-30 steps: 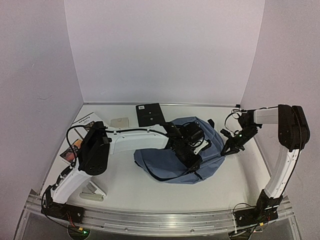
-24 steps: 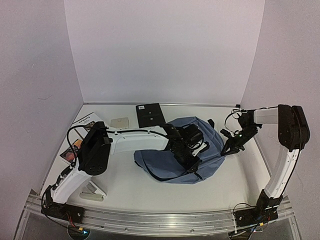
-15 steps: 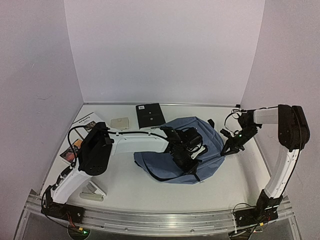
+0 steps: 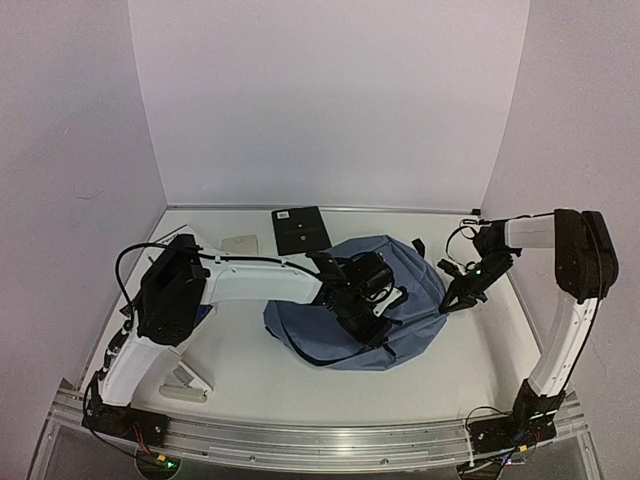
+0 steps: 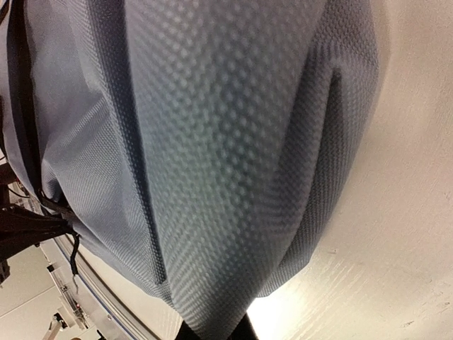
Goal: Pack the student bag
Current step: Unzip the student bag at the center of the board.
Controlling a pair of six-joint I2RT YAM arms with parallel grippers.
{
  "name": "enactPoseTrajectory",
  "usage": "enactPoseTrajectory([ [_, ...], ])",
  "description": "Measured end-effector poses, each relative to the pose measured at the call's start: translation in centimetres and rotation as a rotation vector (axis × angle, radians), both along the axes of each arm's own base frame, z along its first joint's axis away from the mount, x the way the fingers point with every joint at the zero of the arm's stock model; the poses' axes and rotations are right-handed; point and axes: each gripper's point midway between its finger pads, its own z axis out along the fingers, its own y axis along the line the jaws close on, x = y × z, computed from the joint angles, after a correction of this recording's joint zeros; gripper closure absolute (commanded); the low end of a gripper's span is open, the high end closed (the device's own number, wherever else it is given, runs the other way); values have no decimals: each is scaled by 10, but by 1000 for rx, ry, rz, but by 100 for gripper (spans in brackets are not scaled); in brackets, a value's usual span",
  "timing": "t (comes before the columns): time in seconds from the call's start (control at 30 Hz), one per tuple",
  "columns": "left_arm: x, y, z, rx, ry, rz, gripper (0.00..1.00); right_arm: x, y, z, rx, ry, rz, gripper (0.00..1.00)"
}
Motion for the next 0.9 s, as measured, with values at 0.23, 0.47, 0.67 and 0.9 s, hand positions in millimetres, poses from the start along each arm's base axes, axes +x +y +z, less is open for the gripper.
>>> enactPoseTrajectory([
  [0.23,-5,7,15,-23,-2,5,100,1,0,0,-1,-2,0,100],
  [0.47,-12,21,16,-20,-4,4,100,2,-2,-2,-15,-6,-3,100],
  [0.67,-23,45,5,14,13,6,100,10,-20,-6,-53,-16,-36,100],
  [0.9,-28,59,10,4,10,14,100,30,-46,-2,-135,-61,-63,100],
])
